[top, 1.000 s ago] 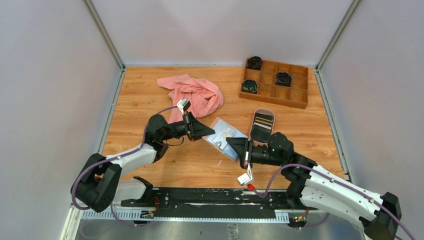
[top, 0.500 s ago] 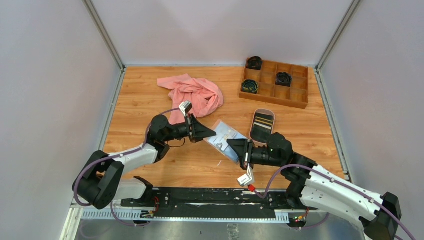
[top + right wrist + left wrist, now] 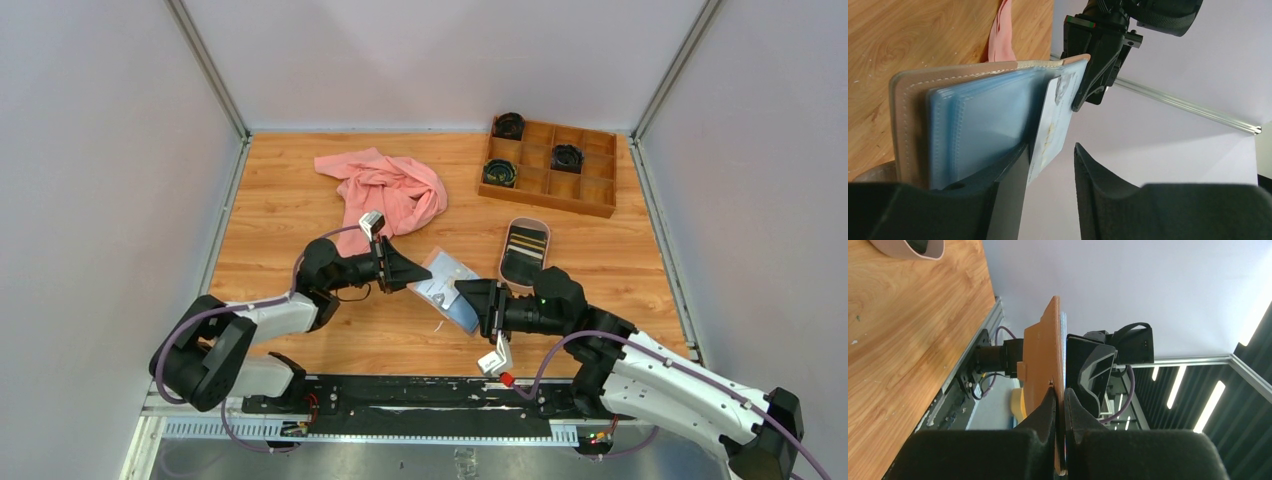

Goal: Put the credit cards into the card holder
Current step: Insert the credit card into the card holder.

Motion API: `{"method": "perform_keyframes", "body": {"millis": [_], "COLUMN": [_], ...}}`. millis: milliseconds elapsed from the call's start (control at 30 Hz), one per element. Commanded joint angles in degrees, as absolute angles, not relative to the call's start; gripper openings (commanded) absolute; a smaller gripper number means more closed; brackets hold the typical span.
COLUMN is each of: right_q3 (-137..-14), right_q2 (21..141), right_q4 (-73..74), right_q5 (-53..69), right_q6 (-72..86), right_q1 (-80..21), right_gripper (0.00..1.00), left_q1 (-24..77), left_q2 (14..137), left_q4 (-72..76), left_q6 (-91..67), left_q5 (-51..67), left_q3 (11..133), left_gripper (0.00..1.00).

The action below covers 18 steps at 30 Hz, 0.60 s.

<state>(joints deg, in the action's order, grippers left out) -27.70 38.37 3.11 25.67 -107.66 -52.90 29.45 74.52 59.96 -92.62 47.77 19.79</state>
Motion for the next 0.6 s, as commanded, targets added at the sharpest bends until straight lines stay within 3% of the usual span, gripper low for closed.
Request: {"method": "perform_keyframes", "body": {"millis": [0,300,567], "right_q3": [-29.12,-29.95,-30.62], "right_q2": [37.85,36.45,35.41], "right_q4": [7.96,11.58,13.27], "right_q5": [24.32,23.58,22.97], "right_q6": [-106.59,-106.16,-105.48], "right_q1": [-53.7,-53.7,-53.66], "right_gripper": [0.44,0.62,0.67], "left_q1": [29.96,29.75,29.01], "left_q2": [75.59,78.54,78.93], "left_q4": [66.24,70.08,69.99], "left_q6": [-94.69,-95.44,-94.65], "left_q5": [48.43,48.37,48.66], "left_q3": [19.51,18.66,18.11], "left_gripper": [0.0,0.0,0.0]}}
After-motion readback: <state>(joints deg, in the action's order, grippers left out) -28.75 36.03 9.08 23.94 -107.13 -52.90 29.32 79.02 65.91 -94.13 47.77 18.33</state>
